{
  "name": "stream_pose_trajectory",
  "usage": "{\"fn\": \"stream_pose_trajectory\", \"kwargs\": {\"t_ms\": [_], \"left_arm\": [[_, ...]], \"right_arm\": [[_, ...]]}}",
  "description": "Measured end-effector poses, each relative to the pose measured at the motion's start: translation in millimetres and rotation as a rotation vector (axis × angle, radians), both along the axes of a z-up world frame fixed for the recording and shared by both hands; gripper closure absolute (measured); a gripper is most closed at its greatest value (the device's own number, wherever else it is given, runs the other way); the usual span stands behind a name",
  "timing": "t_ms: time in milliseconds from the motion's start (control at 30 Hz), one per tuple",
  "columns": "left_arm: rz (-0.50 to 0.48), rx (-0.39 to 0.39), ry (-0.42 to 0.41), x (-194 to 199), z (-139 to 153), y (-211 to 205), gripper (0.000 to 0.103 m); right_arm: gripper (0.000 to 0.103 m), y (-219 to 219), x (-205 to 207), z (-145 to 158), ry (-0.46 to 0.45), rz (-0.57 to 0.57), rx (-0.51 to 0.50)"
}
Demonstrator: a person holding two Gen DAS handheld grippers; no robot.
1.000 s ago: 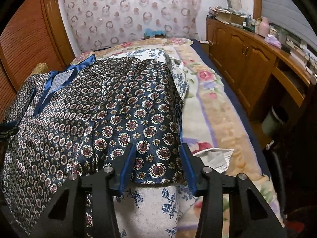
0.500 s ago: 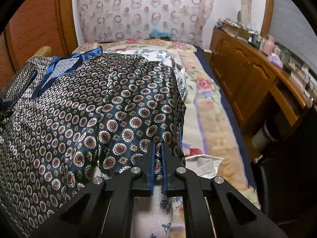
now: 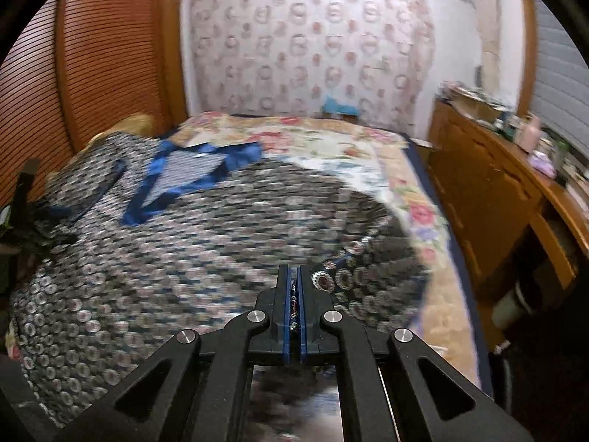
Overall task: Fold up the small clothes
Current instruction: 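Grasp the robe's other side edge with the right tool and lift it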
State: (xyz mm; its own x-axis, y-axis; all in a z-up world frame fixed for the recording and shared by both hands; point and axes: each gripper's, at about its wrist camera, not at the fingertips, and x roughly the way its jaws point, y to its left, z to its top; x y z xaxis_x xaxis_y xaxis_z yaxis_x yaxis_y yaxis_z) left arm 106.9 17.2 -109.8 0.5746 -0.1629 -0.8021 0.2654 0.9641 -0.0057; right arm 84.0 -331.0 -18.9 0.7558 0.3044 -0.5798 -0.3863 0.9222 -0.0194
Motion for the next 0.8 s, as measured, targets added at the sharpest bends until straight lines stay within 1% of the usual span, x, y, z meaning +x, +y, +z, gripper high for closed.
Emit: {"fn": "stream_pose_trajectory", "kwargs": {"t_ms": [100,200,300,367,467,500,533,567,633,700,733,800], "left_arm": [[0.0,0.0,0.0,0,0,0,0.0],[0.0,0.0,0.0,0,0,0,0.0],[0.0,0.0,0.0,0,0,0,0.0],[0.0,0.0,0.0,0,0,0,0.0],[0.001,0.0,0.0,0,0,0,0.0],[0.001,0.0,0.0,0,0,0,0.0],[0.001,0.0,0.0,0,0,0,0.0],[0.001,0.0,0.0,0,0,0,0.0],[0.001,0.0,0.0,0,0,0,0.0],[0.001,0.0,0.0,0,0,0,0.0],[0.001,0.0,0.0,0,0,0,0.0],[0.001,-0.001,0.0,0,0,0,0.0]], "right_arm": [[0.1,18,-6,-12,0.032,0.057,0.014],[0.1,26,-6,-26,0.074,0.092,-0.001],[0.1,27,1,-37,0.1,0.092,-0.016],[0.1,22,3,-36,0.093,0.073,-0.009],[0.099,10,0,-21,0.053,0.027,0.011],[0.091,4,-5,-13,0.03,0.0,0.009],[0.079,-2,-8,-7,0.012,-0.018,0.008],[0.073,-11,-9,-1,-0.01,-0.04,0.013],[0.051,-25,-11,4,-0.032,-0.086,0.03],[0.045,-42,-7,4,-0.033,-0.145,0.026],[0.045,-48,-2,0,-0.022,-0.17,0.016],[0.045,-57,11,-16,0.034,-0.201,0.009]]}}
